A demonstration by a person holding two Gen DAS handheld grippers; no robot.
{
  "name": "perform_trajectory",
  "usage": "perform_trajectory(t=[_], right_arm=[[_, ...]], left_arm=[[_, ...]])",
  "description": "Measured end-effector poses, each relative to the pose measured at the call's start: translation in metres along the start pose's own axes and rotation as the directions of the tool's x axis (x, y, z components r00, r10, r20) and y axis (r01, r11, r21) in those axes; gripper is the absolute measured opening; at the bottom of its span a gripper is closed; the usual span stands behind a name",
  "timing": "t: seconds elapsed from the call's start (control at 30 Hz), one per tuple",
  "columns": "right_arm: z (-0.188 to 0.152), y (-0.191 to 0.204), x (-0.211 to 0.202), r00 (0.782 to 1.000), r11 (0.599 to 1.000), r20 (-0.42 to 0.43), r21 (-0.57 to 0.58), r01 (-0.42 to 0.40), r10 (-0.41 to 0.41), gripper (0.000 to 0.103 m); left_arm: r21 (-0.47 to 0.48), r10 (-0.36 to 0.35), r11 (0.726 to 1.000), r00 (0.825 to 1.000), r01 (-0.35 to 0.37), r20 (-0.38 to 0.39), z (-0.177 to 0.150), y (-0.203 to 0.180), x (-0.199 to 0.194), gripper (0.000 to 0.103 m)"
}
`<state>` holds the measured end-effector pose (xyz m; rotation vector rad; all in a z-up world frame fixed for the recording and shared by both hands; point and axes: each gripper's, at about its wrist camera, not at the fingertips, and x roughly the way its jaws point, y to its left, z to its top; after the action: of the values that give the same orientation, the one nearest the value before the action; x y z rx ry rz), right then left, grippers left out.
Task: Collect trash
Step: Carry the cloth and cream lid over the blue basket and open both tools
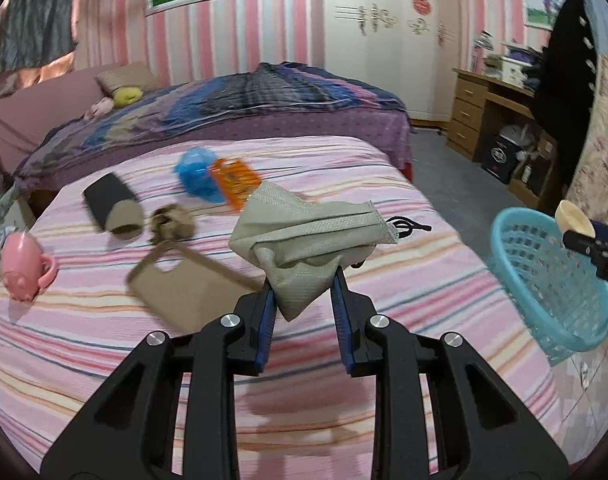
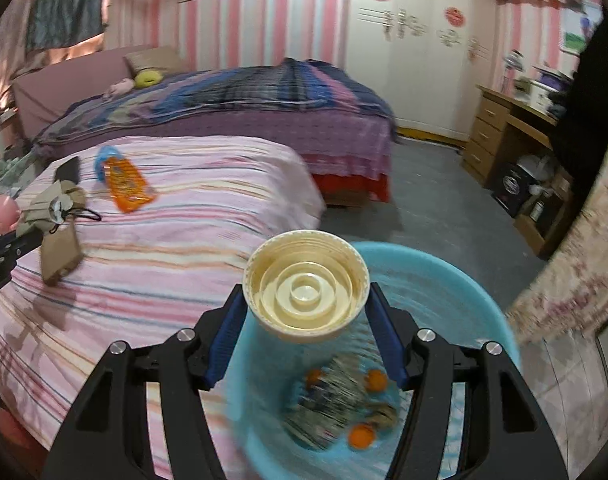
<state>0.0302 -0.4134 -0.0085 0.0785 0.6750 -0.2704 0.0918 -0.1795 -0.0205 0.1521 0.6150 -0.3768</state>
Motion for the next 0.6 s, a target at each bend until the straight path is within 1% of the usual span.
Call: perform_trajectory(t=[0.1, 0.13, 0.23, 0.33, 0.43, 0.53, 0.6], right_arm=[[-0.007, -0.027, -0.005, 0.999, 0.999, -0.003, 0.03, 0.037, -0.037, 0.06], [-0.011, -0.042, -0.006, 0.999, 0.998, -0.009, 0.043, 0.052, -0.051, 0.06], [-0.017, -0.062, -0.006, 0.998, 0.996, -0.015, 0.07, 0.058, -0.057, 0.06], [-0.019, -0.089, -0.008, 0.998, 0.991, -0.013, 0.121, 0.06, -0.059, 0.06], [-0.023, -0.103, -0.008, 0.997, 0.99, -0.012, 0.122, 0.074, -0.073, 0.06], [-0.026, -0.109, -0.007, 0.996, 0.989, -0.018, 0.117, 0.089, -0.087, 0.06], [-0.027, -0.119, -0.008, 0.994, 0.986, -0.023, 0.127, 0.112, -0.11, 0.06]], left_arm=[[0.017, -0.034, 0.999, 0.999, 0.034, 0.008, 0.005, -0.025, 0.0, 0.025], [0.017, -0.05, 0.999, 0.999, 0.049, 0.01, 0.007, -0.034, 0.0, 0.025], [0.026, -0.09, 0.996, 0.996, 0.09, 0.009, 0.011, -0.061, 0.004, 0.025], [0.047, -0.122, 0.991, 0.993, 0.121, 0.004, 0.012, -0.09, 0.01, 0.025], [0.071, -0.163, 0.984, 0.987, 0.163, -0.006, 0.012, -0.122, 0.016, 0.026], [0.097, -0.182, 0.978, 0.983, 0.183, -0.015, 0.011, -0.146, 0.023, 0.026], [0.112, -0.192, 0.975, 0.981, 0.194, -0.027, 0.009, -0.161, 0.029, 0.026]])
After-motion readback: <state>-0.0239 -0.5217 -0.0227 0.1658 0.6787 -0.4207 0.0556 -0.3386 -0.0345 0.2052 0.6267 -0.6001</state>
